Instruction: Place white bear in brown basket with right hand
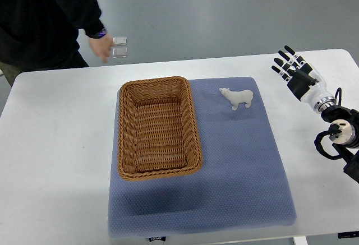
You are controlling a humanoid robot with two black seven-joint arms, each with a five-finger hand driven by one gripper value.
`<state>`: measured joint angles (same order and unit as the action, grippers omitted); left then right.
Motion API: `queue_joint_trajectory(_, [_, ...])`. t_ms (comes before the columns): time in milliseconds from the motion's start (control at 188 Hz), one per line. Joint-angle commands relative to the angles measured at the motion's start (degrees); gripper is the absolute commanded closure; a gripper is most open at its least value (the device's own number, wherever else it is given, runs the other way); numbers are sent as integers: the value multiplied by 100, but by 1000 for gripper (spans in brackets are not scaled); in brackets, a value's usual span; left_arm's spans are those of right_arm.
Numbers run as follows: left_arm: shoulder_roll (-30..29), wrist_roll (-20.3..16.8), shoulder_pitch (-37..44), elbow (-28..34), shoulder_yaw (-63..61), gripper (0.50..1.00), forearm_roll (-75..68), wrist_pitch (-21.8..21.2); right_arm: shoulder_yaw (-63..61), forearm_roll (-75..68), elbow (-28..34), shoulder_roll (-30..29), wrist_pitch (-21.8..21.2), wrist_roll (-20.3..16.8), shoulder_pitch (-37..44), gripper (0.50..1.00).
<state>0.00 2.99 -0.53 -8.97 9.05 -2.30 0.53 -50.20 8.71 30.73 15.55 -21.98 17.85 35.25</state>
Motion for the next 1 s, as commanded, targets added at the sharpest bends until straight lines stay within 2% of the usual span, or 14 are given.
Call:
queue_joint_trajectory(0, [0, 0, 0, 0, 0, 500, 2, 0, 2, 8, 3, -8, -8, -1, 0, 574])
queue_joint_trajectory(714, [0, 0, 0, 0, 9, 500, 11, 0, 133, 87, 30, 71, -43, -53, 184, 574])
queue_joint_trajectory(996, [0, 0, 9, 0, 18, 500, 2, 0, 125, 702, 38, 89, -78, -71, 237, 574])
